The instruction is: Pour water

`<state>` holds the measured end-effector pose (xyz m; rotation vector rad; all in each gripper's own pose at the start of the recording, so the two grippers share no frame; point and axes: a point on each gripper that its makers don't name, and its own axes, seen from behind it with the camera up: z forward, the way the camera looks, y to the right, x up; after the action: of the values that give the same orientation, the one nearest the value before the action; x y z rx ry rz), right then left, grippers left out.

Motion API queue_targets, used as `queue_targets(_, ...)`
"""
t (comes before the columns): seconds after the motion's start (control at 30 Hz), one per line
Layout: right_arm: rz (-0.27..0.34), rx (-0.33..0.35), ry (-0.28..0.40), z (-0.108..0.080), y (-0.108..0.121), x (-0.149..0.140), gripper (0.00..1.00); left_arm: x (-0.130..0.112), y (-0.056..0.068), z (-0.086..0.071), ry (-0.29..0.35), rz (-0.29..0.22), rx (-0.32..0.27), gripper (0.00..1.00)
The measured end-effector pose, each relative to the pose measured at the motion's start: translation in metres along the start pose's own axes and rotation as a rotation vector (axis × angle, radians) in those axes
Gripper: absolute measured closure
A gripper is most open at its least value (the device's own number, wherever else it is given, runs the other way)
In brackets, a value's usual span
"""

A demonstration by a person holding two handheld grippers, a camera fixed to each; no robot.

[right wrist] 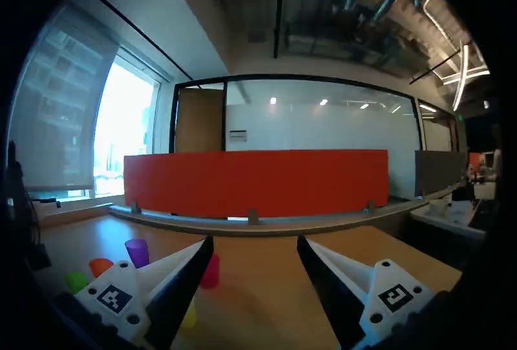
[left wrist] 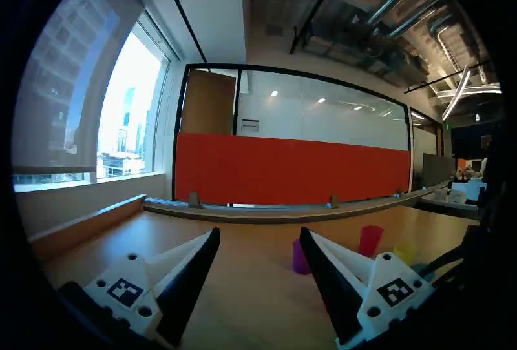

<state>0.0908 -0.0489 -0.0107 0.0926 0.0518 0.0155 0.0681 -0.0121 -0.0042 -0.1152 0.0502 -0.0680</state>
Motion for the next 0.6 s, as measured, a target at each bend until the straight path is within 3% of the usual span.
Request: queue_targets(0.6,-0.005,-0.033,-0.077,0.001,0.004,-0.012,0.00,-0.012,-0.017,-0.014,0.026,0.046,0.105,0.09)
